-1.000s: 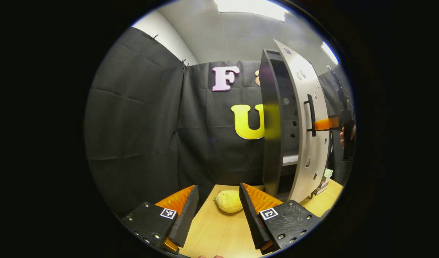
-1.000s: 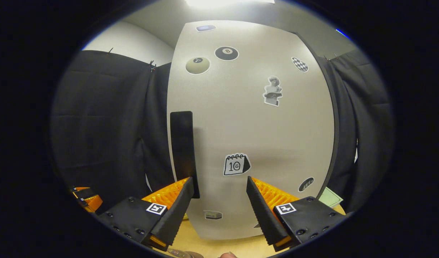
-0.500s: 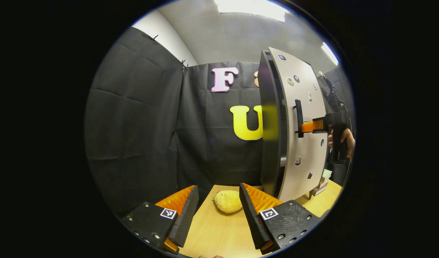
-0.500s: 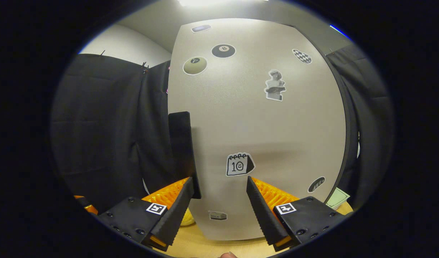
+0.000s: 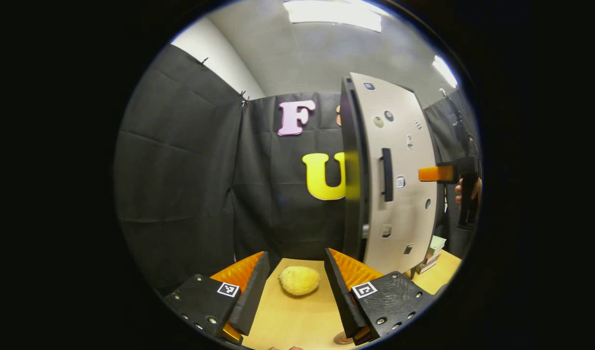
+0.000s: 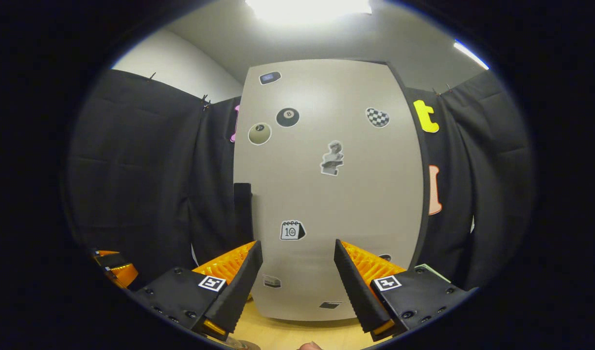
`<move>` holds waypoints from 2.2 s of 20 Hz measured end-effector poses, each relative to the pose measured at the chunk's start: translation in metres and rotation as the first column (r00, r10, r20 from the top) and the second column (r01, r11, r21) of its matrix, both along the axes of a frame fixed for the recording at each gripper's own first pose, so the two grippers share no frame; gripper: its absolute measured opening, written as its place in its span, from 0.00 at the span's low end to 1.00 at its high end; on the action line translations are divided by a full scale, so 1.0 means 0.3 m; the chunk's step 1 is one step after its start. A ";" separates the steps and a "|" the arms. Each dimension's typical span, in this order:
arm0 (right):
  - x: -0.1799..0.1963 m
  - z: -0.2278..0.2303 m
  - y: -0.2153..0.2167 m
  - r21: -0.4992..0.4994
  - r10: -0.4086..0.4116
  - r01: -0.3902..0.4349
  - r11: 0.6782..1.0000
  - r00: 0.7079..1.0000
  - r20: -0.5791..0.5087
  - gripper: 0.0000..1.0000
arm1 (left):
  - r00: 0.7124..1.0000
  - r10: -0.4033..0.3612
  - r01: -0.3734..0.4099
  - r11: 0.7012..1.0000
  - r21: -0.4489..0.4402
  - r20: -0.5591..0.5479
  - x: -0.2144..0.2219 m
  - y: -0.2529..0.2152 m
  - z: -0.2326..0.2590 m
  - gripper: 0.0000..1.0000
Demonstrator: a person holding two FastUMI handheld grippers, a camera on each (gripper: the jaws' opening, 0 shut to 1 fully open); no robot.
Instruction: Open the cabinet door with the right hand, grasp the bottle in the cabinet with the left hand and place it on the coaster, then close the cabinet door with the right hand.
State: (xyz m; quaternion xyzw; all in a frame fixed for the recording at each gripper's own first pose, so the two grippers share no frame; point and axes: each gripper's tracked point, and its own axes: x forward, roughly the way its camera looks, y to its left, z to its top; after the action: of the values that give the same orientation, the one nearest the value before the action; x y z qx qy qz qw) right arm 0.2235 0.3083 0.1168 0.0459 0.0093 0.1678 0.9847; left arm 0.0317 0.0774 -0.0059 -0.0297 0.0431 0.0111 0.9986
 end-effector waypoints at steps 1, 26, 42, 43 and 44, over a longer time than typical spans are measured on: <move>-0.030 0.004 -0.049 -0.007 -0.006 0.006 1.000 1.000 0.008 0.95 | 1.000 -0.013 0.013 1.000 0.005 0.010 -0.010 -0.046 0.025 0.66; -0.507 -0.202 -0.665 -0.020 -0.163 0.163 0.986 0.986 -0.019 0.95 | 0.986 -0.162 0.161 0.987 0.020 0.035 -0.252 -0.449 0.210 0.66; -0.555 -0.182 -0.600 -0.043 -0.192 0.192 0.981 0.981 -0.005 0.95 | 0.983 -0.175 0.175 0.984 0.020 0.054 -0.287 -0.352 0.216 0.66; -0.553 -0.179 -0.595 -0.043 -0.194 0.193 0.980 0.981 -0.004 0.95 | 0.983 -0.172 0.171 0.985 0.022 0.057 -0.288 -0.343 0.219 0.66; -0.553 -0.179 -0.591 -0.044 -0.195 0.195 0.980 0.981 -0.004 0.95 | 0.984 -0.169 0.168 0.986 0.023 0.058 -0.287 -0.334 0.218 0.66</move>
State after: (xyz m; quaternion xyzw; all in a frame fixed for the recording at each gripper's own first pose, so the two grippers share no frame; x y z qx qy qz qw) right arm 0.0575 0.1309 0.0632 0.0259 0.0126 0.0701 0.9971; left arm -0.0544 -0.0229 0.0595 -0.0174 0.0156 -0.0739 0.9970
